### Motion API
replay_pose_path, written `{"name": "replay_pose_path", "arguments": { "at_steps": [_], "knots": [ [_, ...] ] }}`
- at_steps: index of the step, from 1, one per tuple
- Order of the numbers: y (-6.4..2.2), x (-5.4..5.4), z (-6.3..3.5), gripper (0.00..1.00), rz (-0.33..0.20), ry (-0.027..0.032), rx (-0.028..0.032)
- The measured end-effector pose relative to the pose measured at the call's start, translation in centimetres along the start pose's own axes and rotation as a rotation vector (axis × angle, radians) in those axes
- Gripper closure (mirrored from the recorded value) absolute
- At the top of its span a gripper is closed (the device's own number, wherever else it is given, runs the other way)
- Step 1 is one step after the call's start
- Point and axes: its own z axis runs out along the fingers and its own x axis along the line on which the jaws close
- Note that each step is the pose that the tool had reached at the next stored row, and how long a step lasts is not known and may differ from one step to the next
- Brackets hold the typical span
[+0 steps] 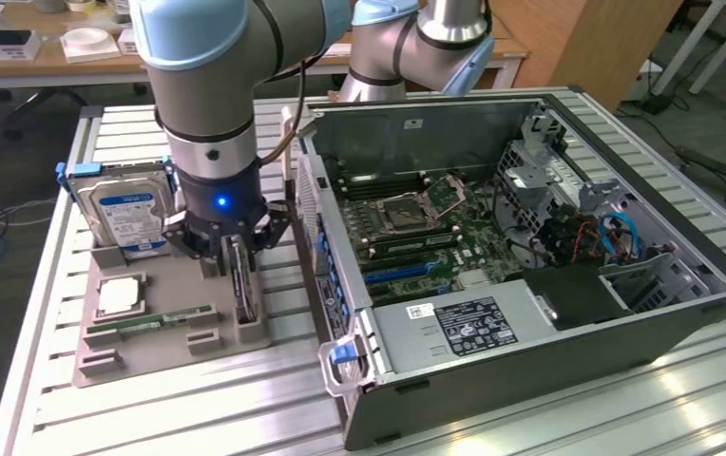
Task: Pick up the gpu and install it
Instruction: 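Pick up the gpu and move the gpu toward the slot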
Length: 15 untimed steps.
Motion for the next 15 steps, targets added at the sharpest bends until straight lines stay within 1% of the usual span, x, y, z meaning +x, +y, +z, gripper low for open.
{"name": "replay_pose_path", "arguments": {
  "at_steps": [7,10,15],
  "knots": [
    [-0.02,0.06,0.27,0.58,-0.003,0.0008,0.0000],
    [-0.09,0.24,0.30,0.58,-0.005,0.0010,0.0001],
    [-0.15,0.24,0.31,0.58,-0.006,0.0010,0.0000]
  ]
}}
